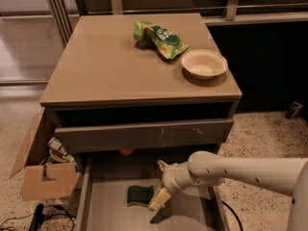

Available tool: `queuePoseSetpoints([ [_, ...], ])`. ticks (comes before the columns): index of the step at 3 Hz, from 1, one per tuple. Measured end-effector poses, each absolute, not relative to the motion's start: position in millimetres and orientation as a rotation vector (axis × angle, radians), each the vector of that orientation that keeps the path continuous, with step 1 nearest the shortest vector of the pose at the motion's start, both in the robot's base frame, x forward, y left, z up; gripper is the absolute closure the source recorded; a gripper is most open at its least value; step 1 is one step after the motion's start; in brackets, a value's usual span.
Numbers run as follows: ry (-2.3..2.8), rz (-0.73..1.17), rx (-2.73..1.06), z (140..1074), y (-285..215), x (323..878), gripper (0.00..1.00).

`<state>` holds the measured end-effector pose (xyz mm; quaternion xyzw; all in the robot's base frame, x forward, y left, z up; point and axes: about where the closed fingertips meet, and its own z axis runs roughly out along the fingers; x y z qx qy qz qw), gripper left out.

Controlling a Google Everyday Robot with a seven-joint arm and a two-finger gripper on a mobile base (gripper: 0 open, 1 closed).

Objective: Pick sponge from middle drawer and place on counter

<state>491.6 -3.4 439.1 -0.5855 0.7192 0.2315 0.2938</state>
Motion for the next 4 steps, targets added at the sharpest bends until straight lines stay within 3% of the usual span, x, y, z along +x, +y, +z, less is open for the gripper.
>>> queuePoseSetpoints([
  [4, 1.940, 0.675, -1.597, 376.3, 29.5, 480.8, 0.00],
])
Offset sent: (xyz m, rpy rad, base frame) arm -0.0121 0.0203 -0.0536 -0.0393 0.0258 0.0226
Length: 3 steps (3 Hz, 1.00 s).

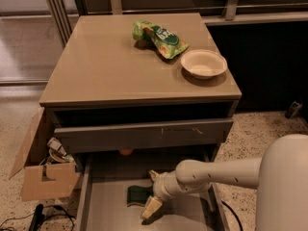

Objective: Pick sponge from middle drawer and place on counter

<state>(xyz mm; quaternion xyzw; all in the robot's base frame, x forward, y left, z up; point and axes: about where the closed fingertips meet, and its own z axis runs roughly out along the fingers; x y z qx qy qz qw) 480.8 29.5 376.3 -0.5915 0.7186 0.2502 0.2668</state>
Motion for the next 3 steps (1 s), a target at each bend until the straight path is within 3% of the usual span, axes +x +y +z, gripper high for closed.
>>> queuePoseSetpoints([
  [2, 1.953, 0.715, -1.574, 355.2, 39.8, 483.7, 0.01],
  [3, 1.953, 0.715, -1.574, 355.1, 39.8, 483.7, 0.23],
])
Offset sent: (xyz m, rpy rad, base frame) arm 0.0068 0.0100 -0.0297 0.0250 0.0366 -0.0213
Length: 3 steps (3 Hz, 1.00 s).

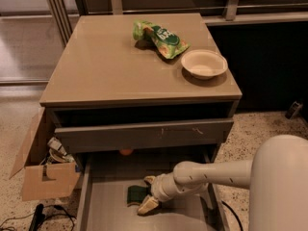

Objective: Pick sponge from middle drawer and place on counter

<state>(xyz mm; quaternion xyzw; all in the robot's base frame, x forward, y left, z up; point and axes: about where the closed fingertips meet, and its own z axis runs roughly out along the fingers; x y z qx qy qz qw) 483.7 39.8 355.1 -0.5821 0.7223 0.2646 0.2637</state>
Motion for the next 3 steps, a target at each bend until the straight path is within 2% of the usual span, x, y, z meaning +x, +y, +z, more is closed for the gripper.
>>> queuePoseSetpoints([
  [3, 1.953, 0.716, -1.574, 355.1, 39.8, 483.7, 0.93],
])
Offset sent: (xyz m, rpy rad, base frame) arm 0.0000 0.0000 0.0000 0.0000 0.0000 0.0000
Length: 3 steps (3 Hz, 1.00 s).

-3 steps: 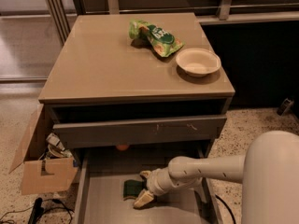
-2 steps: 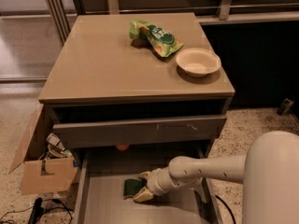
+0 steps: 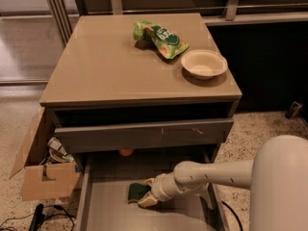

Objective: Pick sponge from middle drawer and place on counter

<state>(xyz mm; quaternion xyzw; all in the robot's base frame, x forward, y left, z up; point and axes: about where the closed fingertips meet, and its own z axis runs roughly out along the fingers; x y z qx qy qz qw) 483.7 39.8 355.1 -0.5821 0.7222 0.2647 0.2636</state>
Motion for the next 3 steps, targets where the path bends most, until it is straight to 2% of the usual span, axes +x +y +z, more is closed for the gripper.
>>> queuePoseSetpoints([
  [1, 1.953, 0.716, -1.574, 355.1, 39.8, 483.7, 1.00],
  [3, 1.926, 0.748, -1.582, 381.4, 33.6, 479.0, 1.00],
])
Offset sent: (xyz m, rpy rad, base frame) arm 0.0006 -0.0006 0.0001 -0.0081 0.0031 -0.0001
